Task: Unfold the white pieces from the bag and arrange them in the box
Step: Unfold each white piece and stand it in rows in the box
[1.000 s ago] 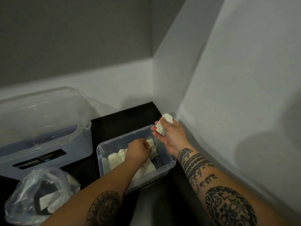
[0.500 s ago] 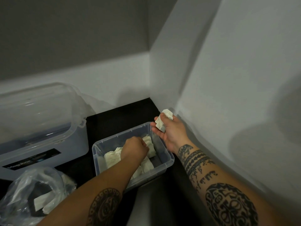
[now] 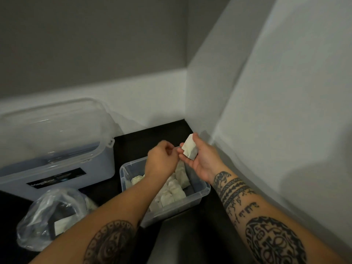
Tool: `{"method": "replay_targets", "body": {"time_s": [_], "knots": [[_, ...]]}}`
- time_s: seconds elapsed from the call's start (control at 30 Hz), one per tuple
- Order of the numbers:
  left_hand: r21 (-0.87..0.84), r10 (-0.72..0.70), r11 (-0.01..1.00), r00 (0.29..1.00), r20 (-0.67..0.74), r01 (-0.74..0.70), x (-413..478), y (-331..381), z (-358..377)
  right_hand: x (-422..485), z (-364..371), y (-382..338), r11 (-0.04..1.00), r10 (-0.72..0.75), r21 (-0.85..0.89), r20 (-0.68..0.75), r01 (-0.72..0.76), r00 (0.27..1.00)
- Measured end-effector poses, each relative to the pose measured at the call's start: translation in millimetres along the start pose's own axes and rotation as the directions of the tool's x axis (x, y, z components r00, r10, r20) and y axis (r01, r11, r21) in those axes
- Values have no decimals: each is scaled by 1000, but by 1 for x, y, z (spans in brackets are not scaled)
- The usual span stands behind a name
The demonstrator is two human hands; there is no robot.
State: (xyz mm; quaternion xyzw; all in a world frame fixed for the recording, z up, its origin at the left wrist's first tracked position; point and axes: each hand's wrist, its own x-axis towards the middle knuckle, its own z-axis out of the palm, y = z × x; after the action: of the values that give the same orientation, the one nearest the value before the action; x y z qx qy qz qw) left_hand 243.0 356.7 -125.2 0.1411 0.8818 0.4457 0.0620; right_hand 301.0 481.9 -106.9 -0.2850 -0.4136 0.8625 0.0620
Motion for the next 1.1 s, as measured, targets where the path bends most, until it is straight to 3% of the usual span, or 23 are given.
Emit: {"method": "replay_targets", "body": {"time_s": [0.1, 0.17, 0.3, 0.5, 0.9, 1.1], "knots": [[-188, -61, 982, 989, -138, 35, 5, 11, -19, 0, 3, -1, 996, 51, 75, 26, -53, 998], [-252, -43, 968, 992, -120, 11, 8, 13, -28, -2, 4, 0, 994, 79, 75, 60, -84, 995], [-188, 77, 980, 995, 63, -64, 4, 11, -29, -8, 10, 6, 998, 69, 1, 115, -70, 991], [-81, 129, 989, 991, 19, -127, 1, 7, -29, -11, 15, 13, 993, -4, -115, 95, 15, 995], [-316, 141, 941, 989, 41, -121, -2, 11, -37, -17, 14, 7, 996, -36, -78, 113, 45, 993], [-463, 35, 886, 999, -18, -39, -2, 10, -32, -13, 9, 4, 990, -82, -106, 59, 88, 995]]}}
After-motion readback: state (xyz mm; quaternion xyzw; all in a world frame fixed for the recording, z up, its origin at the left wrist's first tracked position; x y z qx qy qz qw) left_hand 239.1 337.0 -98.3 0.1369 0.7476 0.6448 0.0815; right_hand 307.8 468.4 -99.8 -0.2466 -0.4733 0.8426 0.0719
